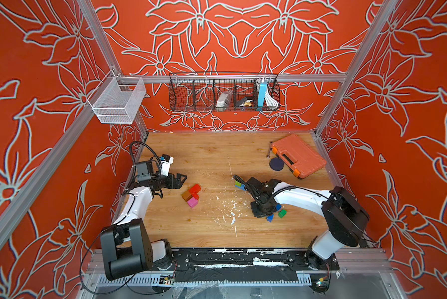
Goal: Assemble the letter h with lego
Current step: Pick up the lego brick from the center of the board.
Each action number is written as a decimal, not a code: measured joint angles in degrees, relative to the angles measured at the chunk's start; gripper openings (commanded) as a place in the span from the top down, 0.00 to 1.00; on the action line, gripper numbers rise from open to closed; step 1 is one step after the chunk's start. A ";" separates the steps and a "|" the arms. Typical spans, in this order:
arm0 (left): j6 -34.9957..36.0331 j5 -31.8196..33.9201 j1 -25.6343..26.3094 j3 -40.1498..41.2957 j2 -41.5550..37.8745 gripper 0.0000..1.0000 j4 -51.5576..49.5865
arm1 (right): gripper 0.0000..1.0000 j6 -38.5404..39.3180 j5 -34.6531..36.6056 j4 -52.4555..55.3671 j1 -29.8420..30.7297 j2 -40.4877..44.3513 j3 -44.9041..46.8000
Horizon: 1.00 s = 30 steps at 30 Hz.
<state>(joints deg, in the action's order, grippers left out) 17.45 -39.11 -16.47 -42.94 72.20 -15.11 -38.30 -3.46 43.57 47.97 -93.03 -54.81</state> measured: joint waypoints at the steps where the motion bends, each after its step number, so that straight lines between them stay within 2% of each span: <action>1: 0.55 -1.14 1.01 0.00 -0.35 0.06 -0.33 | 0.81 0.00 -0.63 -0.83 0.00 0.26 0.00; 8: 7.26 -12.94 10.64 -1.77 -1.31 0.07 -5.64 | 0.81 -2.73 -10.08 -10.78 -0.28 4.72 0.04; 11: 13.81 -17.57 15.43 -3.06 -1.29 0.08 -9.35 | 0.81 -5.18 -15.43 -15.50 -1.05 5.03 0.02; 15: 25.03 -20.65 21.84 -4.07 -0.61 0.07 -15.98 | 0.81 -9.77 -23.12 -22.95 -3.17 5.03 0.37; 17: 28.63 -20.92 24.90 -4.04 0.28 0.07 -17.53 | 0.81 -12.15 -27.28 -26.47 -4.00 4.83 0.52; 20: 30.10 -19.26 29.42 -3.50 1.51 0.11 -15.87 | 0.81 -15.96 -32.39 -32.37 -4.55 3.91 0.74; 24: 29.55 -14.32 34.45 -3.13 3.54 0.23 -11.08 | 0.82 -20.06 -36.68 -38.14 -4.50 3.15 1.81; 30: 26.99 -10.16 37.83 -3.23 6.80 0.37 -5.92 | 0.83 -24.87 -39.74 -44.28 -4.15 2.75 3.61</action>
<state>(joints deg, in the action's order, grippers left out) 44.45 -49.28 21.37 -46.17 79.00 -21.04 -63.18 -43.20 -0.71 43.81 -90.28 -51.20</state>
